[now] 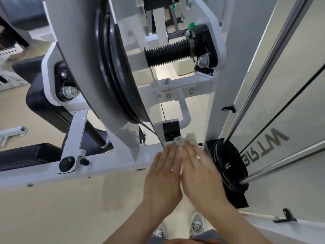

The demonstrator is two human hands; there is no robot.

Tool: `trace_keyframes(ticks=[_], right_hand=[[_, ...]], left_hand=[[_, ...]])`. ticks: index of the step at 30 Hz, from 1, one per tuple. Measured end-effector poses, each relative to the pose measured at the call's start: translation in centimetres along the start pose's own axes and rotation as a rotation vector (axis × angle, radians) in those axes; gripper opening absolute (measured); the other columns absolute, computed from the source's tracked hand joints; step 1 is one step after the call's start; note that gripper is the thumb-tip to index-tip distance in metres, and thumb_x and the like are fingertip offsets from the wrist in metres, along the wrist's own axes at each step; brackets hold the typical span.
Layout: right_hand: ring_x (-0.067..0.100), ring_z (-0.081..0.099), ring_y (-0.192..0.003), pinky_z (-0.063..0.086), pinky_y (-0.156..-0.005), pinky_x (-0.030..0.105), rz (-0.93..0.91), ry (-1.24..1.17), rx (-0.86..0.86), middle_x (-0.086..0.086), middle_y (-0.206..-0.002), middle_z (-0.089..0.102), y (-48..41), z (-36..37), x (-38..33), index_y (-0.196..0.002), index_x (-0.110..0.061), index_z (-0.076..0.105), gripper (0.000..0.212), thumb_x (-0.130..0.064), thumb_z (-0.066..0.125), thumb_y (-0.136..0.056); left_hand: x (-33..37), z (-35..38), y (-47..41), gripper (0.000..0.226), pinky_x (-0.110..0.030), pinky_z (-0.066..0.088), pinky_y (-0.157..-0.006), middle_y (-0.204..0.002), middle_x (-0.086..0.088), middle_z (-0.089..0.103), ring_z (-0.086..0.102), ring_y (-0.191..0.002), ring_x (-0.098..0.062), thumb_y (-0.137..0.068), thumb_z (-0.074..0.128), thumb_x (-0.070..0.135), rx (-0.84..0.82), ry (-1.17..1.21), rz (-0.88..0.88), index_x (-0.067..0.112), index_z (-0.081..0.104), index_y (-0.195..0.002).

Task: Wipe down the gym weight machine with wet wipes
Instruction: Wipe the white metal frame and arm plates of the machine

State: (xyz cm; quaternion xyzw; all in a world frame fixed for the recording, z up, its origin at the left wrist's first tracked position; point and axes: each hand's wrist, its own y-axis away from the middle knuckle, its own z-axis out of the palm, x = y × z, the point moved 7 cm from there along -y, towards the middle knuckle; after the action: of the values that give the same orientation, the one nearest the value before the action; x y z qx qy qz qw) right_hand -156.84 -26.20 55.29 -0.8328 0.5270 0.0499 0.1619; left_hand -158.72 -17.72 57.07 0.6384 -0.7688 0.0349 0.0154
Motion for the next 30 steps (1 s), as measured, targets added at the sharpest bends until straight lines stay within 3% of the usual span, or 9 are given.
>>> trace_keyframes(ticks=[3,6,11,15,18,22,25,27,30], right_hand=[[0.029,0.061,-0.087,0.056,-0.078,0.04,0.18,-0.104,0.08,0.012,-0.101,0.069,0.6,-1.0,1.8,-0.132,-0.003,0.055,0.055,-0.004,0.069,-0.078],[0.027,0.061,-0.077,0.057,-0.063,0.038,0.201,-0.235,0.145,0.01,-0.094,0.064,0.5,-1.2,-0.2,-0.122,-0.004,0.062,0.048,0.0,0.076,-0.076],[0.019,0.066,-0.09,0.055,-0.079,0.027,0.074,-0.362,0.162,0.007,-0.108,0.067,0.0,1.1,-6.8,-0.125,-0.005,0.063,0.039,-0.004,0.063,-0.086],[0.017,0.065,-0.092,0.051,-0.082,0.028,0.068,-0.39,0.183,0.003,-0.106,0.069,-0.1,2.9,-11.0,-0.12,-0.007,0.067,0.038,-0.015,0.046,-0.089],[0.019,0.065,-0.088,0.055,-0.076,0.031,0.018,-0.378,0.241,0.003,-0.101,0.068,-0.3,3.4,-14.9,-0.115,-0.006,0.069,0.034,-0.014,0.048,-0.09],[0.026,0.057,-0.1,0.054,-0.083,0.033,0.072,-0.267,0.346,0.011,-0.111,0.064,-1.6,3.9,-18.7,-0.123,-0.005,0.066,0.037,-0.002,0.064,-0.086],[0.036,0.044,-0.132,0.028,-0.113,0.043,0.058,-0.028,0.228,0.021,-0.137,0.054,-3.5,5.7,-21.7,-0.134,0.0,0.054,0.047,-0.007,0.041,-0.09],[0.035,0.044,-0.136,0.021,-0.113,0.046,0.098,0.029,0.107,0.022,-0.142,0.05,-5.3,6.8,-23.4,-0.135,0.003,0.052,0.058,-0.013,0.03,-0.084],[0.032,0.05,-0.131,0.022,-0.112,0.042,0.17,0.07,0.004,0.02,-0.137,0.055,-6.9,6.7,-23.5,-0.13,0.003,0.057,0.064,-0.016,0.027,-0.077]], left_hand=[[0.5,-0.2,0.0,0.074,-0.042,0.033,-0.113,-0.15,-0.007,0.043,0.041,-0.139,-0.021,-0.071,0.034,0.014,-0.007,-0.018,0.082,0.008,0.044,-0.144],[-2.5,-0.6,2.1,0.072,-0.04,0.036,-0.109,-0.147,-0.005,0.048,0.046,-0.135,-0.019,-0.071,0.031,0.01,-0.013,0.003,0.072,0.01,0.05,-0.141],[-7.2,-1.5,4.7,0.066,-0.035,0.049,-0.098,-0.137,-0.004,0.058,0.055,-0.127,-0.02,-0.072,0.032,0.005,0.051,0.092,0.047,0.01,0.06,-0.132],[-10.7,-1.8,7.1,0.06,-0.035,0.046,-0.101,-0.127,-0.005,0.065,0.062,-0.118,-0.021,-0.072,0.035,0.005,0.054,0.097,0.078,0.009,0.067,-0.123],[-14.2,-2.5,8.6,0.055,-0.034,0.039,-0.099,-0.118,-0.008,0.069,0.066,-0.107,-0.026,-0.073,0.036,0.006,0.065,0.017,0.114,0.007,0.069,-0.117],[-18.4,-5.1,9.2,0.052,-0.039,0.049,-0.089,-0.115,-0.006,0.067,0.062,-0.1,-0.029,-0.076,0.035,0.002,0.154,0.044,0.14,0.008,0.068,-0.114],[-21.8,-5.8,9.5,0.056,-0.042,0.047,-0.099,-0.129,-0.01,0.062,0.058,-0.116,-0.031,-0.075,0.032,0.003,0.161,0.042,0.145,0.008,0.065,-0.12],[-24.6,-5.9,9.7,0.062,-0.04,0.038,-0.107,-0.139,-0.013,0.054,0.051,-0.127,-0.029,-0.074,0.031,0.003,0.148,0.055,0.135,0.007,0.06,-0.129],[-27.3,-6.3,9.4,0.06,-0.036,0.031,-0.112,-0.137,-0.015,0.055,0.047,-0.127,-0.027,-0.074,0.034,0.002,0.167,0.11,0.104,0.001,0.058,-0.129]])
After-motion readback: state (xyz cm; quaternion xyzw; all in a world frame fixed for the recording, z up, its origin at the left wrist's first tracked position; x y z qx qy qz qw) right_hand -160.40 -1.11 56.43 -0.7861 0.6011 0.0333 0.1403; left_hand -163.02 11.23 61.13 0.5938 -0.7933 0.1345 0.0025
